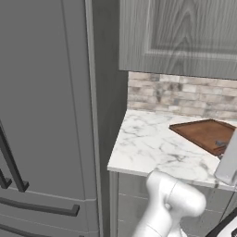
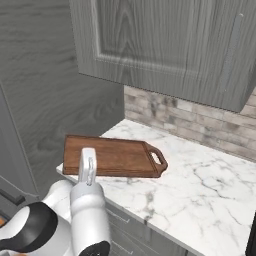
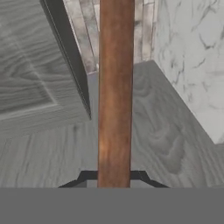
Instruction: Move the cutting board and knife to the sink. Then move spray from the cabinet to the counter.
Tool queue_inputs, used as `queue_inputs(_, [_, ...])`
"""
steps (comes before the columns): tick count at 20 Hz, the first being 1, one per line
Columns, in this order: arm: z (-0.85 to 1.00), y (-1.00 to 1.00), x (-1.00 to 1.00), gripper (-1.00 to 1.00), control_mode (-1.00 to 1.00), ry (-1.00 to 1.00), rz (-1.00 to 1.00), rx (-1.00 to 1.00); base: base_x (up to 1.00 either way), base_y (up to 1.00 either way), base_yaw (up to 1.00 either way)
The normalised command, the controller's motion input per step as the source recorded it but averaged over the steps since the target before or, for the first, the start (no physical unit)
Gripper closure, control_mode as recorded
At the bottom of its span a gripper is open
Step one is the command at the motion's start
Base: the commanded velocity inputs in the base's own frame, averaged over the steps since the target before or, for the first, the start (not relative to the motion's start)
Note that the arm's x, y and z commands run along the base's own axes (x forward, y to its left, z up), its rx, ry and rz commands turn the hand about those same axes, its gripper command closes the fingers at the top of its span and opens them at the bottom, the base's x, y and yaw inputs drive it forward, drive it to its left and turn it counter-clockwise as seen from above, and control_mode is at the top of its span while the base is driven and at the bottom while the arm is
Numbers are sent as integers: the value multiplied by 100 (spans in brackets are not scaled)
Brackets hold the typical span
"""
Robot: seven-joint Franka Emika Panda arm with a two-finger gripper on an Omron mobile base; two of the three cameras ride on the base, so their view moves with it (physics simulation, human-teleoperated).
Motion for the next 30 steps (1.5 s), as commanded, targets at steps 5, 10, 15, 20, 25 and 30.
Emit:
queue_inputs(5, [0, 20, -2, 100, -100, 1, 0, 0, 0, 0, 0])
queue_inputs(10, [0, 2, -1, 100, 100, 0, 0, 0, -15, 0, 0])
queue_inputs(15, [0, 0, 0, 100, 100, 0, 0, 0, -75, 0, -1])
queue_inputs(20, [0, 0, 0, 100, 100, 0, 0, 0, -100, -22, -8])
queue_inputs(25, [0, 0, 0, 100, 100, 0, 0, 0, -60, -53, -51])
queue_inputs(30, [0, 0, 0, 100, 100, 0, 0, 0, 0, 0, -100])
